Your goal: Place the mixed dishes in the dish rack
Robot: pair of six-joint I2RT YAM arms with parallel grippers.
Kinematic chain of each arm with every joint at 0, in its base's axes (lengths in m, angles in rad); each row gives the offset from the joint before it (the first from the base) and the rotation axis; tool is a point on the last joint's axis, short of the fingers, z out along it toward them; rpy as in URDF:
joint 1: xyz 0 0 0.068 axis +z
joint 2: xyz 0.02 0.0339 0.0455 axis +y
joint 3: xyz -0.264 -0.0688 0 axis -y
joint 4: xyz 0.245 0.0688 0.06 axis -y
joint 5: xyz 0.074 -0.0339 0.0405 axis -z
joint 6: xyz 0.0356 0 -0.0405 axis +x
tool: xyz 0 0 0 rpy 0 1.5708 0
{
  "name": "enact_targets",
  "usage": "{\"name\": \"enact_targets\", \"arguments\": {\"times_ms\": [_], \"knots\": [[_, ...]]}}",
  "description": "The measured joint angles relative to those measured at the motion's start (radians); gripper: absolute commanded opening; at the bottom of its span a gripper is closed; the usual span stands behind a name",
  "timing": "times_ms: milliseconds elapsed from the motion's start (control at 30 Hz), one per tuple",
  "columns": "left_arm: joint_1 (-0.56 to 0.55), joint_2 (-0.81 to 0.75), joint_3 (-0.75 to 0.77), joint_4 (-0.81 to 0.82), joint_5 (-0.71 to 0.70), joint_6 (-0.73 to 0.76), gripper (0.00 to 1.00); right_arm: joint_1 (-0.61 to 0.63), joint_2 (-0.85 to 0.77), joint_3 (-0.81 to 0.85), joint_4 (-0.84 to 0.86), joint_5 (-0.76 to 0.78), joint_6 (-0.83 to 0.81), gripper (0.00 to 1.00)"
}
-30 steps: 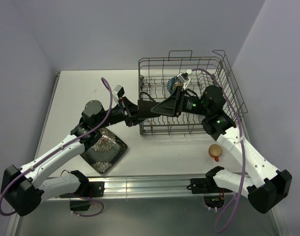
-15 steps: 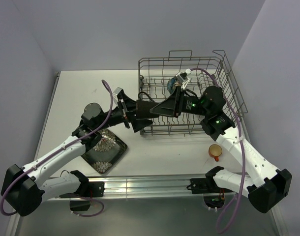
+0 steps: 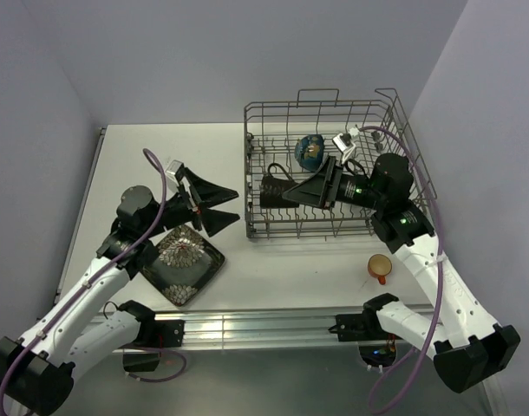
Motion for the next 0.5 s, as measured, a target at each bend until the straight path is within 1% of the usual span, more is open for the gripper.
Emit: {"name": "enact_targets", "arguments": {"times_ms": [100, 167, 267, 433, 500], "knots": [[0.034, -0.023, 0.03, -0.163, -0.016, 0.069, 0.99, -0.028, 0.004, 0.035, -0.16, 0.047, -0.087, 0.0], [0.053, -0.031, 0.059, -0.277, -0.039, 0.119, 0.99, -0.038, 0.031, 0.106, -0.302, 0.106, -0.159, 0.0], [0.068, -0.033, 0.105, -0.422, -0.078, 0.185, 0.99, -0.047, 0.082, 0.23, -0.465, 0.204, -0.258, 0.0], [0.073, -0.03, 0.186, -0.607, -0.135, 0.284, 0.99, -0.054, 0.151, 0.378, -0.653, 0.371, -0.375, 0.0], [0.073, -0.03, 0.208, -0.649, -0.151, 0.314, 0.99, -0.055, 0.188, 0.424, -0.716, 0.439, -0.407, 0.0]]}}
